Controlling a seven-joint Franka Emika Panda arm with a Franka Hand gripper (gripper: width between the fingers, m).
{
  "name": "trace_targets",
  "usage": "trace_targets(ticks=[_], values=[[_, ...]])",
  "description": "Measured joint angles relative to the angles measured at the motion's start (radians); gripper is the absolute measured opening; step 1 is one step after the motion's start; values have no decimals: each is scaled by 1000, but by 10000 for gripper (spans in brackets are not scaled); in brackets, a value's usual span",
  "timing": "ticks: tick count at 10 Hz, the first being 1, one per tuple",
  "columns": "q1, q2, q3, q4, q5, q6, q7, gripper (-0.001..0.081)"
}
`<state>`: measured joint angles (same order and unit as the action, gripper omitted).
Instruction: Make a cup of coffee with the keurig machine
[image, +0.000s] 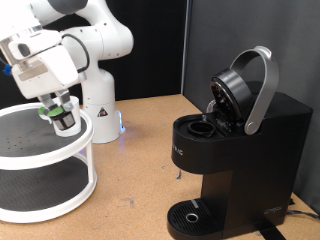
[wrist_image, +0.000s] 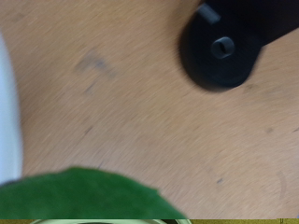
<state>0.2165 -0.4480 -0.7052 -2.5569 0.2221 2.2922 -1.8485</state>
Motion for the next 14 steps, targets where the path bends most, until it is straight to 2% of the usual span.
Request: trace_targets(ticks=[2,4,7,9,10,12,14], values=[[36,0,0,9,127,-9,46,477],[64,1,23,24,186,-2,110,477],[106,9,59,40,250,82,159,477],[102,10,58,44,239,18,173,477],[100,17,58,60,230,-49,219,477],[101,55,59,124,225,-188,313,477],[106,89,60,188,237,-245,358,477]])
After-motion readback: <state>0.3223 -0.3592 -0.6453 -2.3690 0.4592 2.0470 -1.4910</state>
